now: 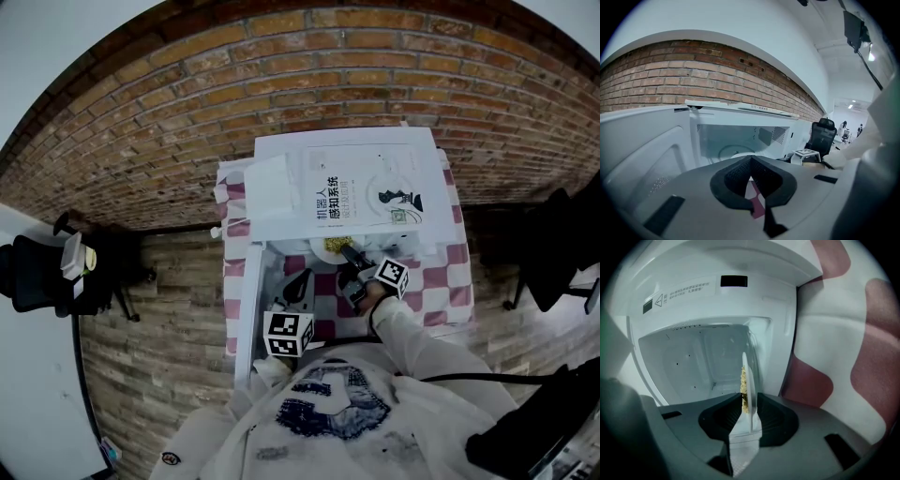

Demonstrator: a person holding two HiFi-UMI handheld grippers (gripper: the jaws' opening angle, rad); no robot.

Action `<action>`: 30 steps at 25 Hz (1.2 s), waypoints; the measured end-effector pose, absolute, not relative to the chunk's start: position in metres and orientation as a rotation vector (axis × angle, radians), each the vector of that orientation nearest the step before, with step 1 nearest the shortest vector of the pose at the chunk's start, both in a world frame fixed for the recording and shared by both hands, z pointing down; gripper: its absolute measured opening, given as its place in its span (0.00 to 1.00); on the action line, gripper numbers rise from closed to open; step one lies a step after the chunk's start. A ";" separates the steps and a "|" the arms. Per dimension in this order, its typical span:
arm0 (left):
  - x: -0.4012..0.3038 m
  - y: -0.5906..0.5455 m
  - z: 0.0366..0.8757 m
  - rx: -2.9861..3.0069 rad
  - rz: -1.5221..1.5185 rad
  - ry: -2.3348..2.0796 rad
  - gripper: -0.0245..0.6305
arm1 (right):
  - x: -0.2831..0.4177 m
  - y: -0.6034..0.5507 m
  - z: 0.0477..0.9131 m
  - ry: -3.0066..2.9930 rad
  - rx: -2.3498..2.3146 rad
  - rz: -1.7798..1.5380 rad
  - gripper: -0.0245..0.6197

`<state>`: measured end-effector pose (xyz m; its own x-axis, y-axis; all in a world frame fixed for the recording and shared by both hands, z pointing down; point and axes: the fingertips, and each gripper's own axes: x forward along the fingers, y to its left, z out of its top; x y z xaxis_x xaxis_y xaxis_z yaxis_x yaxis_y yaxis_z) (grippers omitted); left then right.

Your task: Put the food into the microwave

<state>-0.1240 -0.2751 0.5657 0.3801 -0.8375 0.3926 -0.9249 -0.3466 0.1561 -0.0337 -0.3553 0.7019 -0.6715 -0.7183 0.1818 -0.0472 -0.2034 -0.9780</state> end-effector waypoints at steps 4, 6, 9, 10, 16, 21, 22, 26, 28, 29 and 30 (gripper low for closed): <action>-0.123 -0.275 0.566 2.296 0.347 -1.528 0.05 | -0.029 -0.353 0.704 1.593 -0.909 -1.923 0.20; -0.123 -0.275 0.567 2.297 0.346 -1.523 0.05 | -0.027 -0.350 0.704 1.589 -0.905 -1.931 0.22; -0.121 -0.275 0.567 2.301 0.346 -1.514 0.05 | -0.023 -0.343 0.706 1.589 -0.908 -1.941 0.23; -0.121 -0.275 0.567 2.303 0.345 -1.512 0.05 | -0.021 -0.341 0.706 1.586 -0.910 -1.939 0.23; -0.120 -0.276 0.571 2.298 0.346 -1.505 0.05 | -0.012 -0.327 0.709 1.598 -0.890 -1.916 0.23; -0.118 -0.276 0.573 2.300 0.348 -1.496 0.05 | -0.012 -0.320 0.706 1.635 -0.874 -1.913 0.23; -0.118 -0.276 0.572 2.302 0.348 -1.494 0.05 | -0.011 -0.319 0.706 1.639 -0.874 -1.912 0.23; -0.115 -0.276 0.573 2.304 0.353 -1.485 0.05 | -0.011 -0.318 0.701 1.651 -0.871 -1.903 0.22; -0.115 -0.275 0.573 2.304 0.353 -1.483 0.05 | -0.011 -0.317 0.701 1.669 -0.866 -1.902 0.19; -0.114 -0.276 0.573 2.305 0.353 -1.482 0.05 | -0.011 -0.316 0.701 1.677 -0.863 -1.900 0.17; -0.114 -0.276 0.572 2.307 0.353 -1.482 0.05 | -0.011 -0.316 0.701 1.683 -0.858 -1.896 0.15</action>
